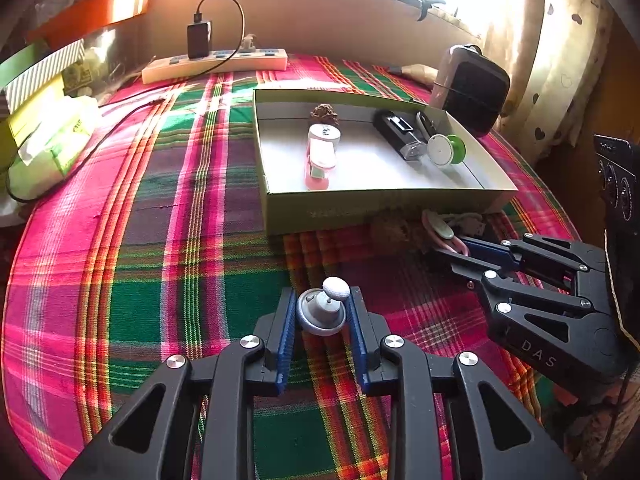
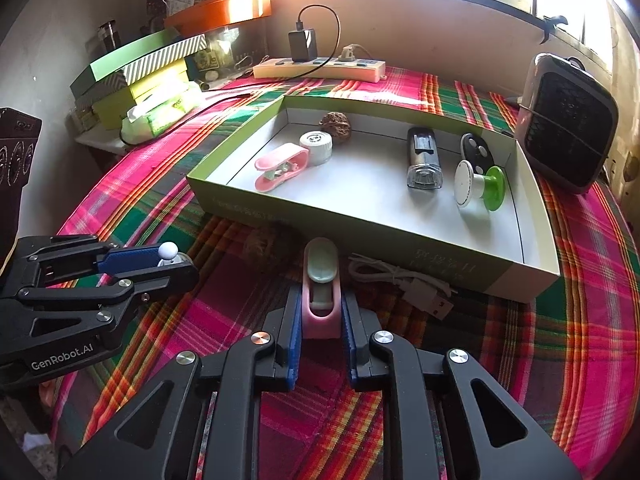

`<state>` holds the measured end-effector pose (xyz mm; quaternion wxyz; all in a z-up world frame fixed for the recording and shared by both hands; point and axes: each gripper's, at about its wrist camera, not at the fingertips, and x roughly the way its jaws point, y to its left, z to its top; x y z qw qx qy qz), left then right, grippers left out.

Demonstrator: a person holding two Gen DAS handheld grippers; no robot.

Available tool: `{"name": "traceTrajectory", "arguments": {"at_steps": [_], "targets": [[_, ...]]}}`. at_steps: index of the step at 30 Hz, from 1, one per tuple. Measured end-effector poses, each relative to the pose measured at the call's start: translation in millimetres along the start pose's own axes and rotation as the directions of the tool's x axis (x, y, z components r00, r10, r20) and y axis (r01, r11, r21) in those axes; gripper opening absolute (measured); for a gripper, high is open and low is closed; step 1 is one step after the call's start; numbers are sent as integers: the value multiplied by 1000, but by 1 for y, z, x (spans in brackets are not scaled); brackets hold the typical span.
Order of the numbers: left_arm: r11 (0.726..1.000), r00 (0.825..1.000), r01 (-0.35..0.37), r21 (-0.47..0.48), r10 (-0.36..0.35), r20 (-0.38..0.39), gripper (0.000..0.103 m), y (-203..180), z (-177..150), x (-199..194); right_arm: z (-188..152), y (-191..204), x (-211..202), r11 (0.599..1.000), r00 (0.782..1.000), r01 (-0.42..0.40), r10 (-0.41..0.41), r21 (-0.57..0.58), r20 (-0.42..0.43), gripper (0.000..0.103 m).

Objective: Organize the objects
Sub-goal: 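Carry the white knob and pink-and-white clip with both tools into the green box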

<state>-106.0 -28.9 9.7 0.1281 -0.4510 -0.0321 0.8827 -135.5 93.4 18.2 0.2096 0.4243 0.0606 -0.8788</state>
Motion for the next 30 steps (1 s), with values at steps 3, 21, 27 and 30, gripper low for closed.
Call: {"name": "traceTrajectory", "arguments": {"at_steps": [3,21,27,30], "targets": [[1000,1000,0,-1,0,0,23,-1,0,0,0,0,0,1000,1000,-3,3,3,0,18],[1000,1000,9,0,-9,-1,23,-3,2,1,-2,-2,-2,1000,1000,-15,15,19,6,18],[1000,1000,15,2,-15,8,23,-4,2,-3,-1,-4,-10,999,999,-32,31,32,34,18],[1000,1000,22,6,-22,22,23,-7,4,-8,-3,-6,-10,999,999,-33,32,42,29,18]]}}
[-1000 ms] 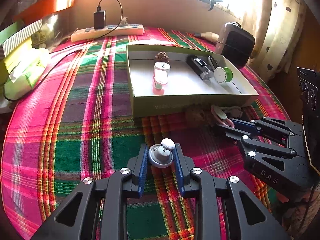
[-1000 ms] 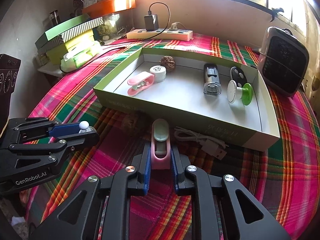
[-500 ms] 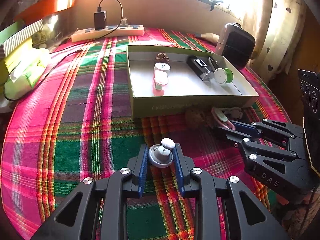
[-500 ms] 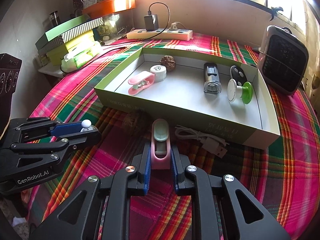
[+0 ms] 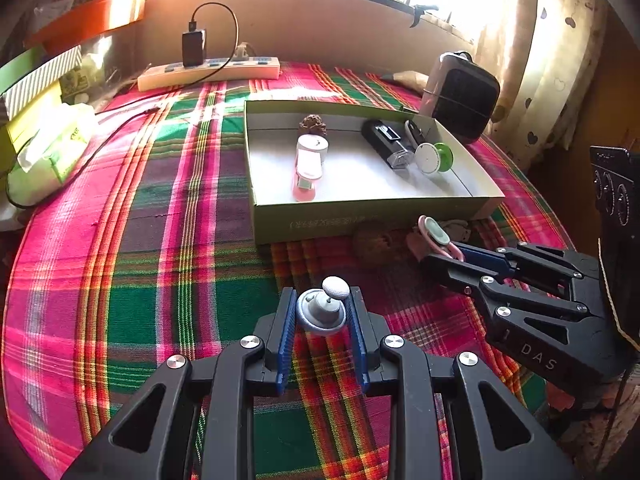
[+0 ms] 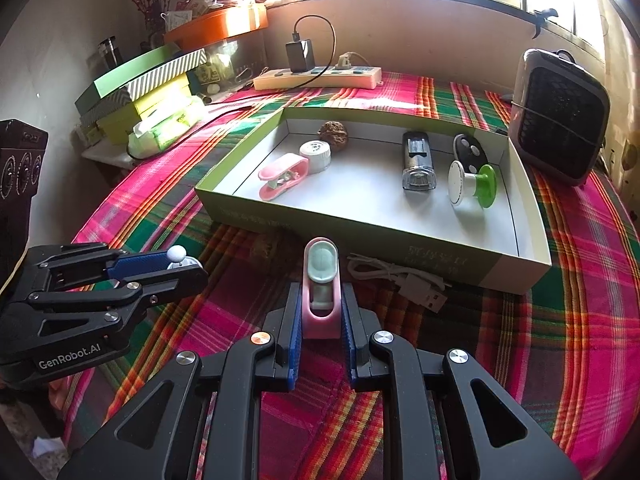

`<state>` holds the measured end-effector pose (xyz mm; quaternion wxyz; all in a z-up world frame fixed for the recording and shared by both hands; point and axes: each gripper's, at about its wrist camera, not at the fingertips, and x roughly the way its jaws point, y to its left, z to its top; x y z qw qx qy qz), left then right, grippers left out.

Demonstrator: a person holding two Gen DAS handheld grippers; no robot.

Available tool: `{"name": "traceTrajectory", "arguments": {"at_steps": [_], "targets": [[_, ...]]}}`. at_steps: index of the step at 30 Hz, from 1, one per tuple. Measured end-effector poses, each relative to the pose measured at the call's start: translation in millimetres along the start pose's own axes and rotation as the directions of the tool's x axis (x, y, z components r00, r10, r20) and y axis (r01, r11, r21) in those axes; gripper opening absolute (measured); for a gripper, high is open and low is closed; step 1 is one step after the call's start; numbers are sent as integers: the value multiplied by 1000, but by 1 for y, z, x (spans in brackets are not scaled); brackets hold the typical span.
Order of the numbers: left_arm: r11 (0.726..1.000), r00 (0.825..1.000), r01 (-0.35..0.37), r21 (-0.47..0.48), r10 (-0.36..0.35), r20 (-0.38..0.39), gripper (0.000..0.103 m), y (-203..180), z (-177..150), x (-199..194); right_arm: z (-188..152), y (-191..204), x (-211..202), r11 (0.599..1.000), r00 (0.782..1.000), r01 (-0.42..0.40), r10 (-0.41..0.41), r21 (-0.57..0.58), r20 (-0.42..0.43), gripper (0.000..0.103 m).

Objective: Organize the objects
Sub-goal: 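Carry the white knob and pink-and-white clip with both tools into the green box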

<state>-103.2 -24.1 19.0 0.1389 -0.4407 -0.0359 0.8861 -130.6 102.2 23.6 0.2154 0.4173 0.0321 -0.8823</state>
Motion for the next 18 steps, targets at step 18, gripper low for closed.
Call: {"name": "traceTrajectory", "arguments": {"at_steps": [18], "targets": [[998,997,40,45,-42,60,23,-22,45,-4,27,-29,-24,999,997,20,-23,42,70,18]]}}
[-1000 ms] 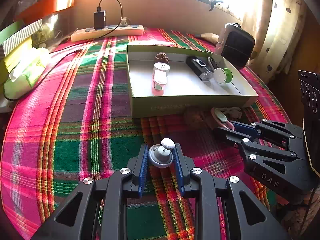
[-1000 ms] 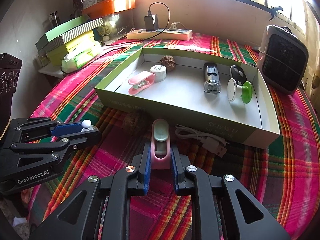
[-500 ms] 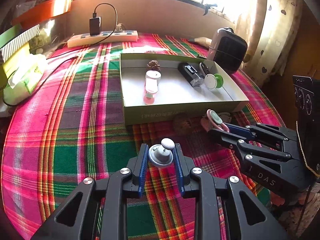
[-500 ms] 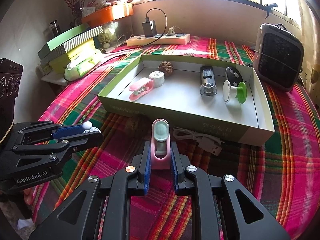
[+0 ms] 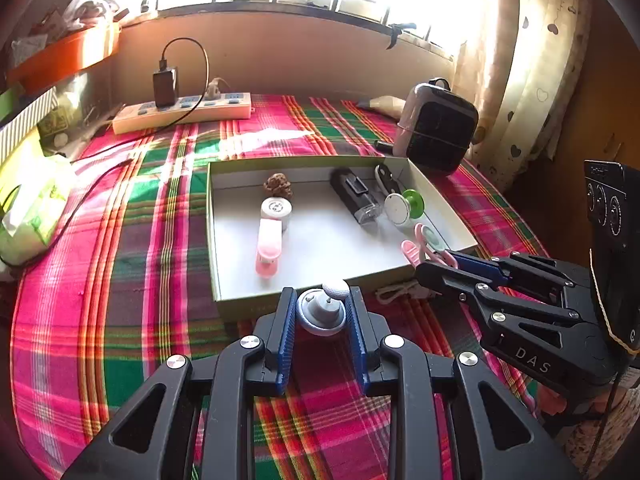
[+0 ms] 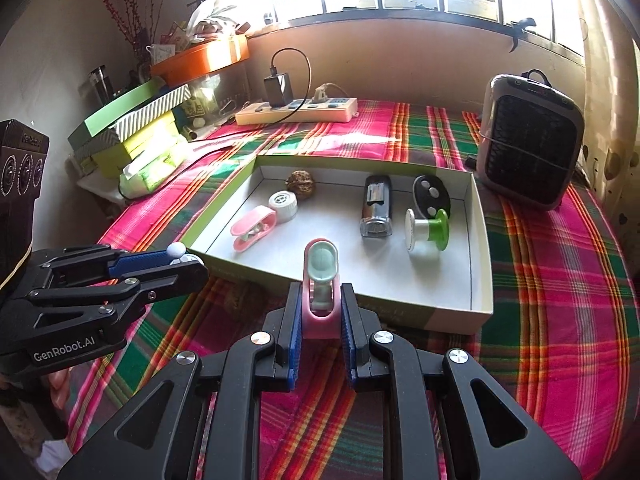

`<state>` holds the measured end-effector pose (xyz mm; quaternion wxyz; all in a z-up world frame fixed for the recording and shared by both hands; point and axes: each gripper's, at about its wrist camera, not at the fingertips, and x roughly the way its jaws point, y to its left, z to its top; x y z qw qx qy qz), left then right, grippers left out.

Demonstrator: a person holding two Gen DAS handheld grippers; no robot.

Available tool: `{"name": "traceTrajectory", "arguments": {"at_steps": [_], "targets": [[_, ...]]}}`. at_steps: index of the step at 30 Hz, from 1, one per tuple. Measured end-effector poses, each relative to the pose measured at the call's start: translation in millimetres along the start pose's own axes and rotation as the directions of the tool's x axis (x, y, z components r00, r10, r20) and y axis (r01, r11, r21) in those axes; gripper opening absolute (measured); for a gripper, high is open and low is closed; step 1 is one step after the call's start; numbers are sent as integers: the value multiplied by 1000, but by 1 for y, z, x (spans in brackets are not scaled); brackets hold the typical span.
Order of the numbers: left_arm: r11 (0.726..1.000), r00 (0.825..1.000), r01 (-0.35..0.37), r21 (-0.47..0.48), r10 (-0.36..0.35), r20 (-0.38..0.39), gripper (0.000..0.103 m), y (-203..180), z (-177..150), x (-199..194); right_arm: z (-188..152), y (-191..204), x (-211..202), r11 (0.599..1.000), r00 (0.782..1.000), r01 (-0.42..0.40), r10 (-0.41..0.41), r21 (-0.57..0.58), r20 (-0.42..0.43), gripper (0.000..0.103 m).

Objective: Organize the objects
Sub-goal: 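Carry the white knob and pink-and-white clip with both tools into the green box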

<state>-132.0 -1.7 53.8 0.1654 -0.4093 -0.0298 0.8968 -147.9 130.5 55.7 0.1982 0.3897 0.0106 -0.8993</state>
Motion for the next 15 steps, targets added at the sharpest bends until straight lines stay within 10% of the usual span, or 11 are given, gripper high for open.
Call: {"name": "traceTrajectory", "arguments": {"at_steps": [15], "targets": [[1000,999,21,21,-20,-42,23,-8,36,43,27,-45,30,1000,996,5,-4,12,-92,18]]}}
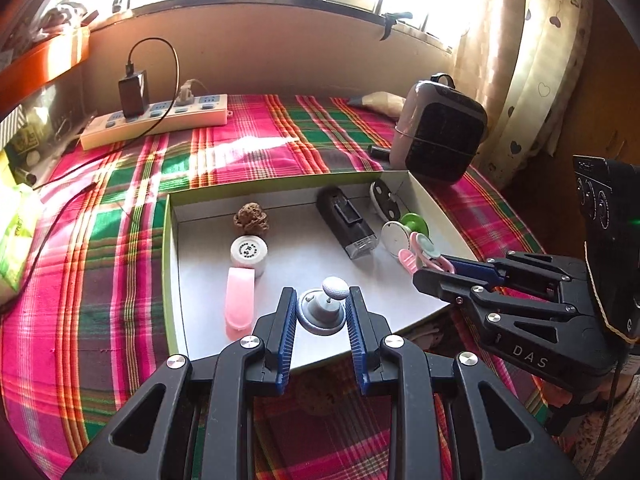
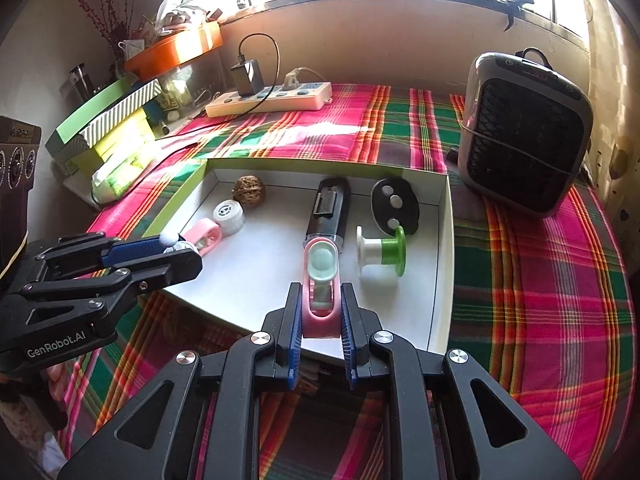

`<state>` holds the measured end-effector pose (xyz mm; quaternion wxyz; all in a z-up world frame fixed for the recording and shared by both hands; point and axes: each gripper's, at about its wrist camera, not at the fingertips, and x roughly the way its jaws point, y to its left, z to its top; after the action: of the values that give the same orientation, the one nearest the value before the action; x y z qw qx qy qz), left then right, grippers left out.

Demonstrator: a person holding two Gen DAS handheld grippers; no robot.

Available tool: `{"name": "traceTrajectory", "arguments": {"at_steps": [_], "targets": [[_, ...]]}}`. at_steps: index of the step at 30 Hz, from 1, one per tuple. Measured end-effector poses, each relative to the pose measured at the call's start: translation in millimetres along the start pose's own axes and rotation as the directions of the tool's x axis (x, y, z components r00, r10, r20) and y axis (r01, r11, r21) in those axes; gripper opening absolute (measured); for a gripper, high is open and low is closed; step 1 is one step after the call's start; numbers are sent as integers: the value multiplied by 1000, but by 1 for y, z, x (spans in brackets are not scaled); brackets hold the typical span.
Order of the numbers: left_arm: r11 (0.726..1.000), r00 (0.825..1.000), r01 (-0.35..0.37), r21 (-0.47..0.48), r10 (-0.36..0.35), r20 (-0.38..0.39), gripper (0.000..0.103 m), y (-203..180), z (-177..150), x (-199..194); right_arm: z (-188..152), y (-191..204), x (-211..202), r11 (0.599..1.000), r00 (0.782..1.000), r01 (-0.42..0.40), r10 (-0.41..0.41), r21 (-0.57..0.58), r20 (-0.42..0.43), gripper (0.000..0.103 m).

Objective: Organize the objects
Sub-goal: 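Carry the white knob and pink-and-white clip with both tools into the green box, then open left tool to set down the white knob while right tool releases the clip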

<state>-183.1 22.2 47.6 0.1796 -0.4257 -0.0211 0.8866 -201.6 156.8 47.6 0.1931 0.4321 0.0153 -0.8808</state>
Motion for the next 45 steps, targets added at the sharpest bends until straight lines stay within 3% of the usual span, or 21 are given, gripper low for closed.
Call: {"name": "traceTrajectory", "arguments": {"at_steps": [19,45], "targets": [[1000,998,-24,-6,24,-66,23,7,15,41,8,-14,24,994,992,-5,-9,-112,-126,18],[999,994,-41,2,41,-98,23,7,15,53,8,-13,28,992,989,-13,-6,-128,-145,18]]}}
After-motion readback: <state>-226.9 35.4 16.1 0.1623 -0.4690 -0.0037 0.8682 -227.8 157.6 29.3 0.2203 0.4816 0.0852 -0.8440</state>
